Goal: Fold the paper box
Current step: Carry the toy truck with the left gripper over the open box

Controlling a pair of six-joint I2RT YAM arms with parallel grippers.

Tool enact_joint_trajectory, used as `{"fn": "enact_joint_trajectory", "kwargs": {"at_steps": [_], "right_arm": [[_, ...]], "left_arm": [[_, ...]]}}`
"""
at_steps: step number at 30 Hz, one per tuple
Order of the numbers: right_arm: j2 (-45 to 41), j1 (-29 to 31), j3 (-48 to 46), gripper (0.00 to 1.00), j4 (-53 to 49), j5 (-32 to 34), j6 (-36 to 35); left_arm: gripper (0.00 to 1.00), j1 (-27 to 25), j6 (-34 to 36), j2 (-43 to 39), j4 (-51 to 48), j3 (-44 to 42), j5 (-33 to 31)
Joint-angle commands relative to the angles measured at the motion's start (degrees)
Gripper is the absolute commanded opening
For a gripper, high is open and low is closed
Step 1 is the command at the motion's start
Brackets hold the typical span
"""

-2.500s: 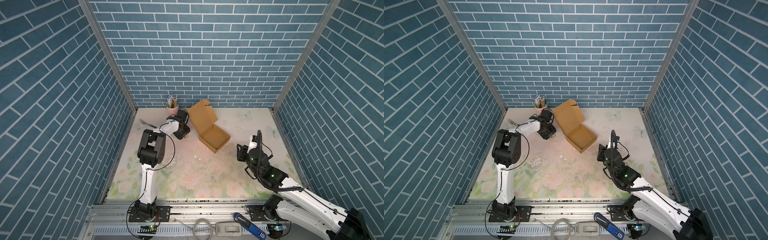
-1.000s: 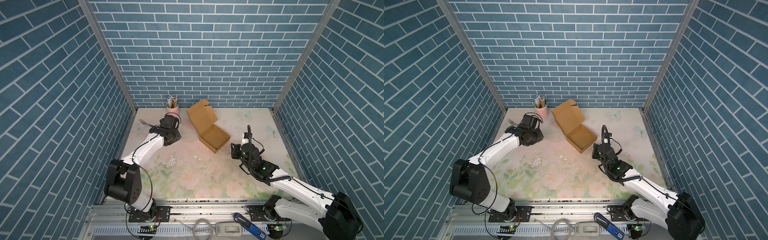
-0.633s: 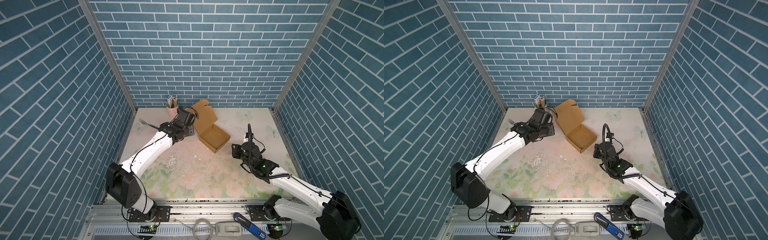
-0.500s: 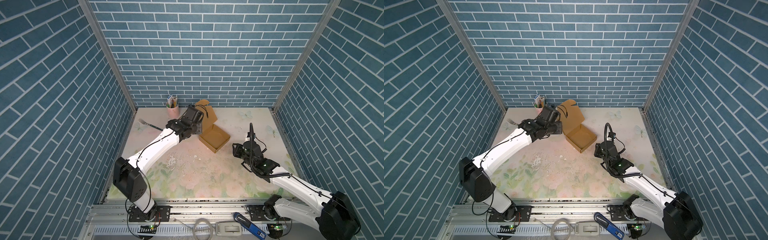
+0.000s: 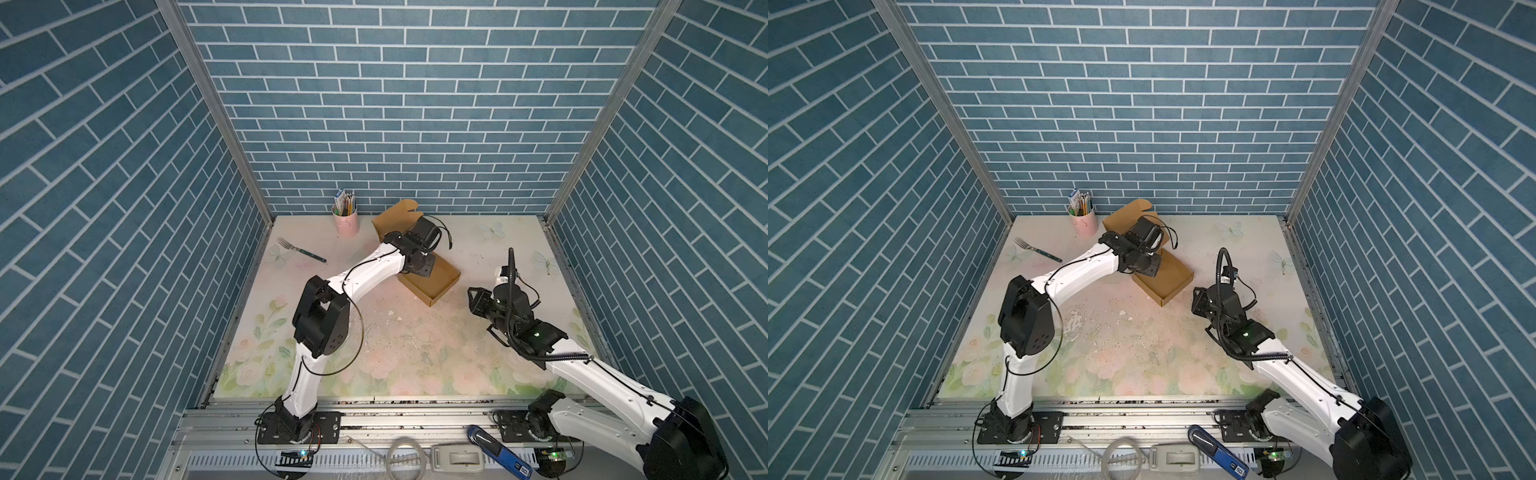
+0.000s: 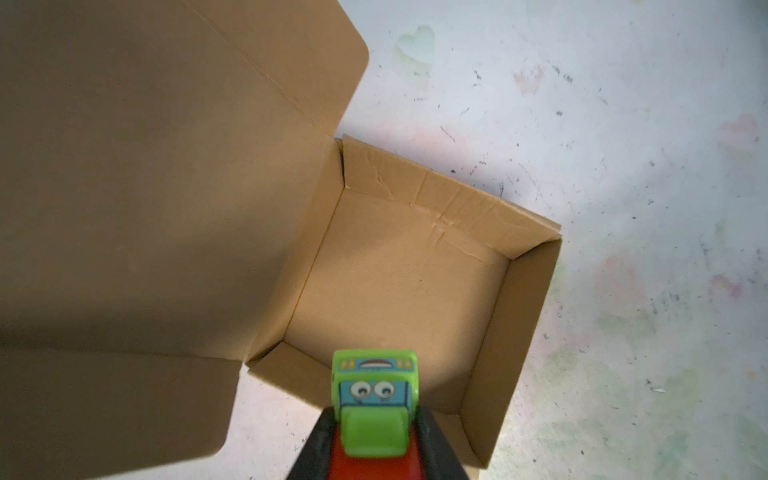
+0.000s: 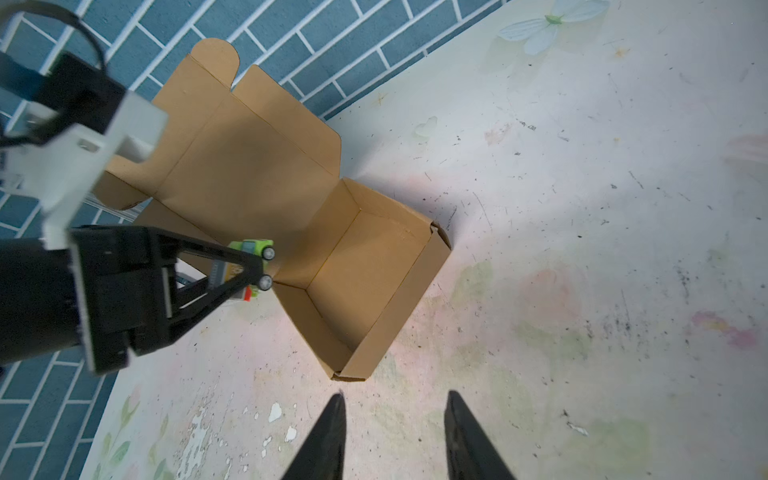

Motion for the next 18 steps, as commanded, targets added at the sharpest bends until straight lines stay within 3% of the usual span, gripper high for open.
{"fn": "enact_joint_trajectory", "kwargs": {"at_steps": [1, 7, 18], "right_arm": [[-0.9, -0.3, -0.8, 0.4, -2.1, 0.9, 0.6], [0.6, -0.4, -0.2, 0.4, -2.1, 0.9, -0.4], [2.0, -0.6, 0.3, 0.4, -2.1, 1.6, -1.5]], "left_arm": [[0.32, -0.4, 1.8, 3.2, -1.2, 3.3, 1.7], [0.32, -0.8, 2.3, 9.2, -2.9, 7.9, 2.7], [0.34, -1.0, 1.4, 13.4, -3.4, 8.9, 2.6]]}}
